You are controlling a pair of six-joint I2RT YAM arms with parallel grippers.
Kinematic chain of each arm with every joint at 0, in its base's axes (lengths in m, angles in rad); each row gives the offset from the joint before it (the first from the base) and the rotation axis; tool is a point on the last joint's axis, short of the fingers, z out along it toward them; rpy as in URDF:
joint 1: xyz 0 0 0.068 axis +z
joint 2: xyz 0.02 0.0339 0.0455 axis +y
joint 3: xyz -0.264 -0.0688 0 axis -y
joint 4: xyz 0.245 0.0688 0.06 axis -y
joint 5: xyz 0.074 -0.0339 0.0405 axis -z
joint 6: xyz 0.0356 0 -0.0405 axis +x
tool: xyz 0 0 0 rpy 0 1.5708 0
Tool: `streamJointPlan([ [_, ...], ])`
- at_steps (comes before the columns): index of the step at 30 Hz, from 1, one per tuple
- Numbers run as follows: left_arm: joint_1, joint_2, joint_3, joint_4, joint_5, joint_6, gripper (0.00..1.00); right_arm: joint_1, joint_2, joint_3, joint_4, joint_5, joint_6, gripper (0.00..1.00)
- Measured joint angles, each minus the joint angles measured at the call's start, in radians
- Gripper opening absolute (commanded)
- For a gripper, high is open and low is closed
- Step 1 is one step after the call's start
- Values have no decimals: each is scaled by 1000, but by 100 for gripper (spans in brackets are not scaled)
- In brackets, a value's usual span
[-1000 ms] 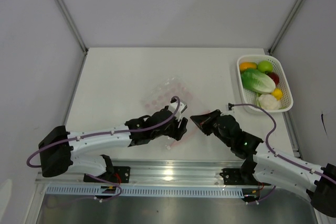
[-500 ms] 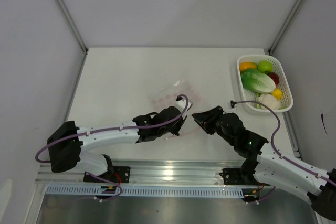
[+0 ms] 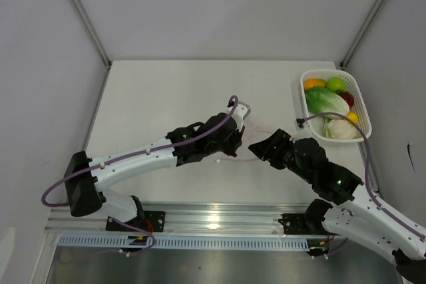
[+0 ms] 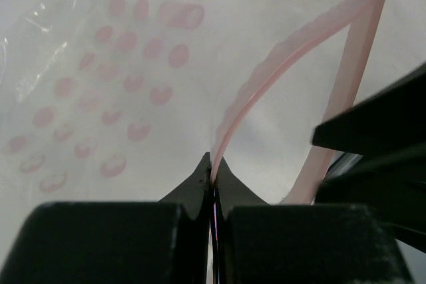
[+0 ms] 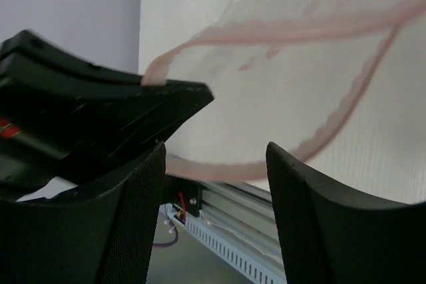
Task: Place the food in the zip-top bag and seal the zipper
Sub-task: Open the zipper of the food storage bag.
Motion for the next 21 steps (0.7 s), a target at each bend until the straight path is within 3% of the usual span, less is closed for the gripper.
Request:
streamJointPlan([
  [12,8,13,29,-124,-130,-85,1,-20,-98,64,-225,10,-64,63],
  [21,9,-44,79,-202,-285,-135,0,-84,87,367,-349,64,-188,66],
])
